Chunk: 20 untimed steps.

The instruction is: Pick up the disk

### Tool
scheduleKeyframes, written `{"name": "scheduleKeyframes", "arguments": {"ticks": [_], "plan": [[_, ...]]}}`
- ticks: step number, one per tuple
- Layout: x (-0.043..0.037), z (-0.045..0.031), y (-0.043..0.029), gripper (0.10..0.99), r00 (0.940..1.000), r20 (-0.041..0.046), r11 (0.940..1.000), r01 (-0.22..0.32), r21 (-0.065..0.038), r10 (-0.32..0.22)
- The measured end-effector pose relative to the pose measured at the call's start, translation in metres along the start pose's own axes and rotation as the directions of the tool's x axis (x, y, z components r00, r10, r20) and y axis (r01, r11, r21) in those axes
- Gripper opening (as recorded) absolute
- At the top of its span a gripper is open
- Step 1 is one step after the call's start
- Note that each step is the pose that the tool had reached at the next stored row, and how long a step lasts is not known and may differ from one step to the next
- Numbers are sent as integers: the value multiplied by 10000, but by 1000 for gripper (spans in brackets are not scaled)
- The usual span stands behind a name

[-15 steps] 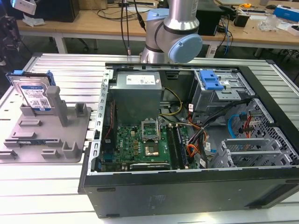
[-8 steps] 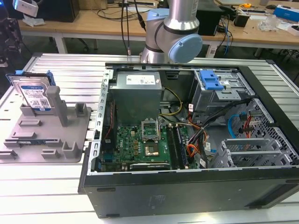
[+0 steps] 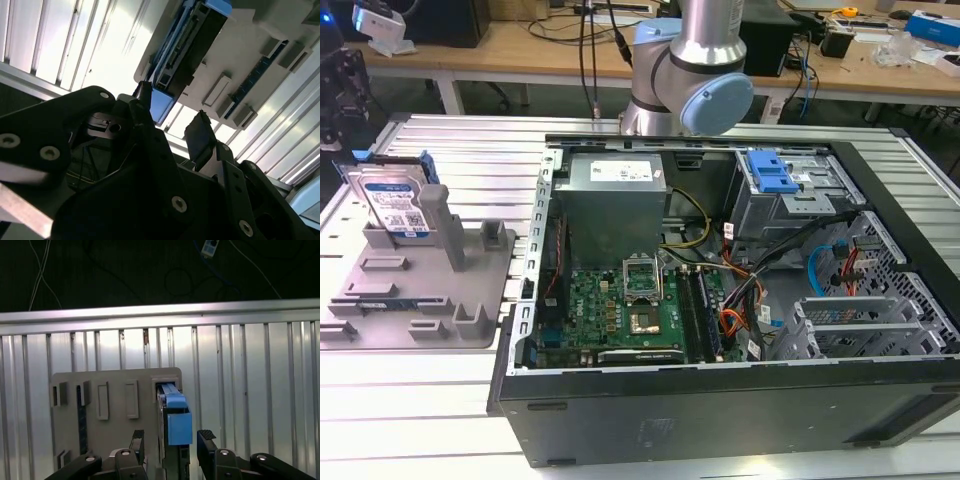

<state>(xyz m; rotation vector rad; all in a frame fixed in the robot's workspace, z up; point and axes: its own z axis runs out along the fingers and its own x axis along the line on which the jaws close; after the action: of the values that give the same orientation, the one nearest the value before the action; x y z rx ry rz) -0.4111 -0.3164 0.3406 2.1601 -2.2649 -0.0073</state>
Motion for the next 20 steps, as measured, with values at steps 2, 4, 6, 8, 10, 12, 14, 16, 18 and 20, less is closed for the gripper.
{"name": "scheduleKeyframes", "arguments": {"ticks": [2,4,6,8,10,12,14,16,18,20], "plan": [[-9,23,0,541,10000,-1,10000,-1,-2,1],[-15,49,0,541,10000,1,10000,2,2,-2],[-26,79,5,541,10000,0,10000,0,0,0],[-39,104,32,541,10000,-9,10000,1,-2,-1],[-54,133,56,541,10000,-23,10000,1,1,-1],[-55,149,47,541,10000,-32,10000,0,1,0],[-57,164,24,541,10000,-39,10000,-1,3,1],[-56,176,22,541,10000,-41,10000,1,2,-1],[-55,188,22,541,10000,-40,10000,1,2,-1],[-53,201,22,541,10000,-40,10000,1,3,-1]]}}
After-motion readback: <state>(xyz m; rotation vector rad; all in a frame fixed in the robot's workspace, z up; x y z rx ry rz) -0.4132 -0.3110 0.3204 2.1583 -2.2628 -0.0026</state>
